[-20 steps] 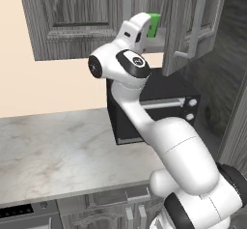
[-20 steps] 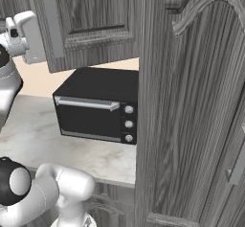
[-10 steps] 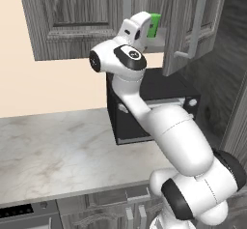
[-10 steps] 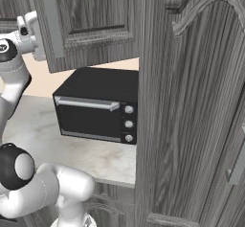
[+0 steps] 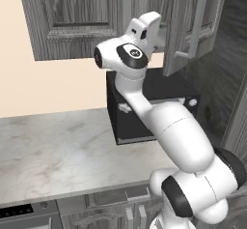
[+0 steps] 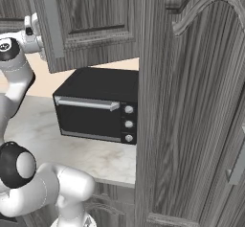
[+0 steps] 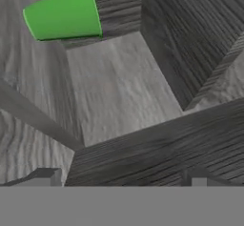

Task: Open the cabinet directly in front. Then move the liquor and the cup to the dining counter with the candle on it.

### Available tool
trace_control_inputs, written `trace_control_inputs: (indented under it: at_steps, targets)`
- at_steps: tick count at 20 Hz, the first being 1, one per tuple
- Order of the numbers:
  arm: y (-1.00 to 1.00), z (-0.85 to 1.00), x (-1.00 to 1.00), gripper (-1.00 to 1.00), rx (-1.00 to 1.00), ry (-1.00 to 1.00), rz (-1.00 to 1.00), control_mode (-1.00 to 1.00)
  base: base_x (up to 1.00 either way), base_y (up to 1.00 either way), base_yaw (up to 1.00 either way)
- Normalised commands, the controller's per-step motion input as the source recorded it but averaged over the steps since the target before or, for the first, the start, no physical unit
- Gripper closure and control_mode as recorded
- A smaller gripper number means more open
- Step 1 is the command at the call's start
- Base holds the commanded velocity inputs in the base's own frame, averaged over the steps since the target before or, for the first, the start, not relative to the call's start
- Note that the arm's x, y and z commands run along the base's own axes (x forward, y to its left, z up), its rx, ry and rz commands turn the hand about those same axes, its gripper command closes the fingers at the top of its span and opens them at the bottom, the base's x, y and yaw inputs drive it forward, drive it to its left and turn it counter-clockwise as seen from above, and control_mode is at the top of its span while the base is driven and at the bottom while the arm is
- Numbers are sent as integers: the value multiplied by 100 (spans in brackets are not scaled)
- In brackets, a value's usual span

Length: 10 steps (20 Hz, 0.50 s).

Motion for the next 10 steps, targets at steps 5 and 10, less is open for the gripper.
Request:
trace_control_inputs:
  at_steps: [5,10]
  targets:
    - [-70,0,-74,-100,0,0,-21,-100,0,0,0]
    - [-83,0,-74,-100,0,0,-23,-100,0,0,0]
